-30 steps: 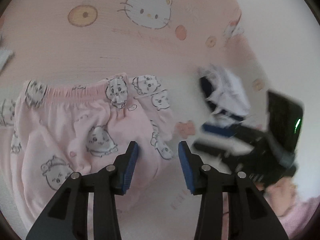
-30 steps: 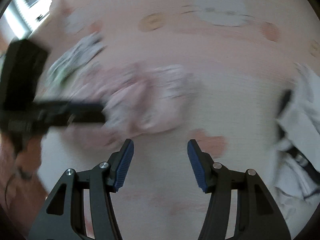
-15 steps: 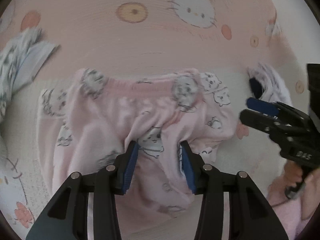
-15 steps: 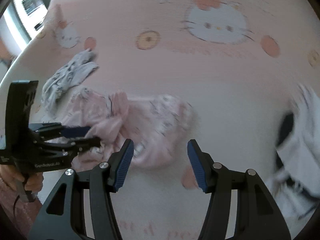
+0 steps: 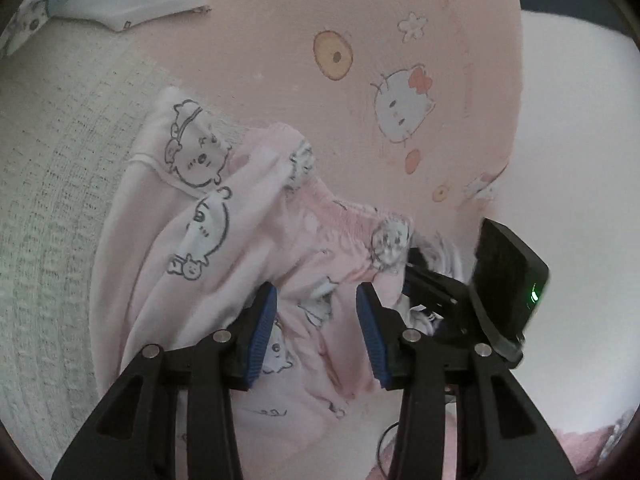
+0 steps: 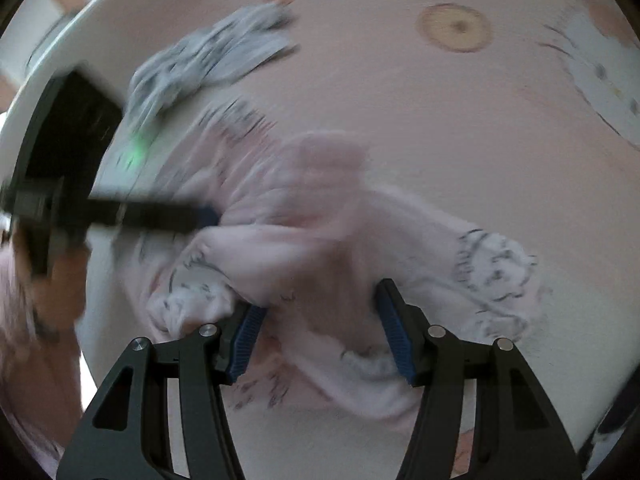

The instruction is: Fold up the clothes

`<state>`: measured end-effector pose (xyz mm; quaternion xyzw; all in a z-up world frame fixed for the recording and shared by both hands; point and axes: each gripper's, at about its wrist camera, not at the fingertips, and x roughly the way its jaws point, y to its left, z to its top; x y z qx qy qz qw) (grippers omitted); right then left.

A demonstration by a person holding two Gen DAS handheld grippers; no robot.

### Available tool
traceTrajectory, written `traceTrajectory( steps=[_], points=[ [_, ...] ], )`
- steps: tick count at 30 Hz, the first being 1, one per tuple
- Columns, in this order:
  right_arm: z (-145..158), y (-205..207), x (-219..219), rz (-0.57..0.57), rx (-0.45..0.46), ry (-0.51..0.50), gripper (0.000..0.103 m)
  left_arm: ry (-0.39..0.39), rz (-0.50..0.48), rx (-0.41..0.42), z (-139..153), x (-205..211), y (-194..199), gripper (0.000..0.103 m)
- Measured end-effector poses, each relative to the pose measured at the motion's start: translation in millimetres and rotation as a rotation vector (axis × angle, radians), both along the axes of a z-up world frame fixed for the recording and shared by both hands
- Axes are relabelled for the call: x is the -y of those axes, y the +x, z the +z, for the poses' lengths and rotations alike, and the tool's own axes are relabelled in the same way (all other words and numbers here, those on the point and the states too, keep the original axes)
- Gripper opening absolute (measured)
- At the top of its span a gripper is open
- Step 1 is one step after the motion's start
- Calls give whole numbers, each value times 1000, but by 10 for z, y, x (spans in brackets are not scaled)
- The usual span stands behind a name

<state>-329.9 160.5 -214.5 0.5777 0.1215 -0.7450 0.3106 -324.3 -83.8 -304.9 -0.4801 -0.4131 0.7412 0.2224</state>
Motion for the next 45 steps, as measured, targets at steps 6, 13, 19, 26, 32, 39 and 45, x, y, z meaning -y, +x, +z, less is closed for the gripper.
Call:
traceTrajectory(
  steps=[6, 13, 19, 26, 32, 39, 45],
  points=[
    [-80, 212, 35, 184, 71, 135, 59, -42, -35, 6, 35, -53, -45, 44],
    [226, 342, -185, 49, -3, 46, 57, -217, -82, -54, 298, -171, 56, 43],
    [347, 209, -242, -298, -199, 144, 57, -515, -187, -137, 548, -457, 175, 42],
    [404, 480, -623, -662, -155, 18, 57, -747, -260, -223, 678, -961, 208, 43],
    [494, 217, -335, -469, -120, -189, 69, -719, -19, -108, 696, -141, -125, 44],
    [86, -421, 258, -388, -99, -67, 77, -651, -134, -129, 418, -234, -529, 44],
    [95, -379, 243, -370, -39, -178, 25, -669, -140, -221, 585, -377, -363, 18]
  ],
)
